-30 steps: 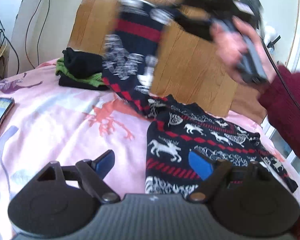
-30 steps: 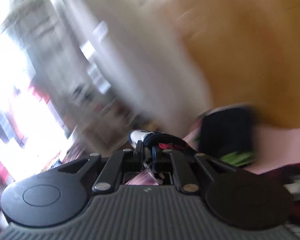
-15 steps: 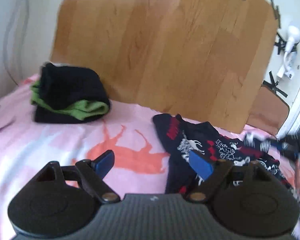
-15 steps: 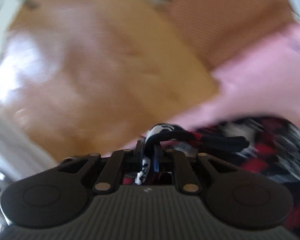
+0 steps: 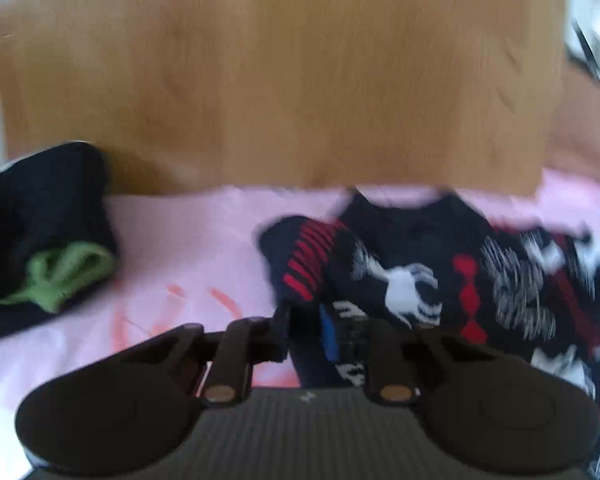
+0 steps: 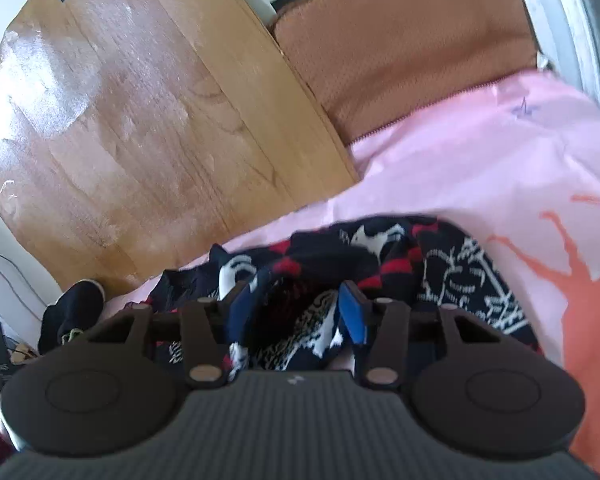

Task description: Fold small clothes

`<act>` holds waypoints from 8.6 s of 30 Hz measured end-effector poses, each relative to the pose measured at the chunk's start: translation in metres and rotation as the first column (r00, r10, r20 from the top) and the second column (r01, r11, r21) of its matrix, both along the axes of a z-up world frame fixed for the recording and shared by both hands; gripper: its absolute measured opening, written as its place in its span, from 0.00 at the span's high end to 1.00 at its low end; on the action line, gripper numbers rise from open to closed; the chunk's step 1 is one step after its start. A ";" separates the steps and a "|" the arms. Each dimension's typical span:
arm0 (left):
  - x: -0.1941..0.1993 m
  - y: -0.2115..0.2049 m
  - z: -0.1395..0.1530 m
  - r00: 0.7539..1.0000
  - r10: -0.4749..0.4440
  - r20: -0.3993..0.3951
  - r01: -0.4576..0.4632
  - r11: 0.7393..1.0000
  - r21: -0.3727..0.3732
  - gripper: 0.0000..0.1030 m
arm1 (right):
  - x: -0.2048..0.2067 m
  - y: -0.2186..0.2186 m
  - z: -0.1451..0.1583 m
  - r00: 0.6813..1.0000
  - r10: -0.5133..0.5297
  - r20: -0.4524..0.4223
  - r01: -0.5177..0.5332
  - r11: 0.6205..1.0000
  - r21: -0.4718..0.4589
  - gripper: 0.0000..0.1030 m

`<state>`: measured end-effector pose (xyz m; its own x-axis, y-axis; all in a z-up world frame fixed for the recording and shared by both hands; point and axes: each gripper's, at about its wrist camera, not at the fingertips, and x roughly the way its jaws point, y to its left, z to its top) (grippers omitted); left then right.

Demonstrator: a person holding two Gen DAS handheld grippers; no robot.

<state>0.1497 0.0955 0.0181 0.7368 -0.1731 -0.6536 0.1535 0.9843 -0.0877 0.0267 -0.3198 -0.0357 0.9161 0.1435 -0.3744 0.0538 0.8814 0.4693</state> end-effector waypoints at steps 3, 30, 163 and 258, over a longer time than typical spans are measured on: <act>0.002 0.026 -0.001 0.997 0.079 -0.001 -0.079 0.996 -0.042 0.86 | -0.002 0.004 0.007 0.999 0.008 0.042 -0.007 1.000 -0.028 0.49; -0.003 0.011 -0.031 0.999 0.042 -0.010 -0.041 0.999 0.015 0.52 | 0.030 0.018 0.006 0.957 -0.257 0.135 0.290 0.832 -0.473 0.93; -0.014 0.020 0.001 0.999 -0.039 0.034 0.044 0.984 -0.174 0.41 | 0.065 0.173 -0.014 0.974 0.217 0.060 -0.203 0.962 -0.181 0.43; 0.003 -0.053 -0.037 0.997 -0.013 0.074 0.005 0.994 0.113 0.00 | 0.064 0.089 -0.037 0.998 0.050 0.029 -0.052 0.996 0.073 0.83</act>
<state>0.1530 0.0430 -0.0185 0.7828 -0.1084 -0.6127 0.1644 0.9858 0.0355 0.0904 -0.2309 -0.0725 0.9165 0.2167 -0.3363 -0.0042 0.8458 0.5336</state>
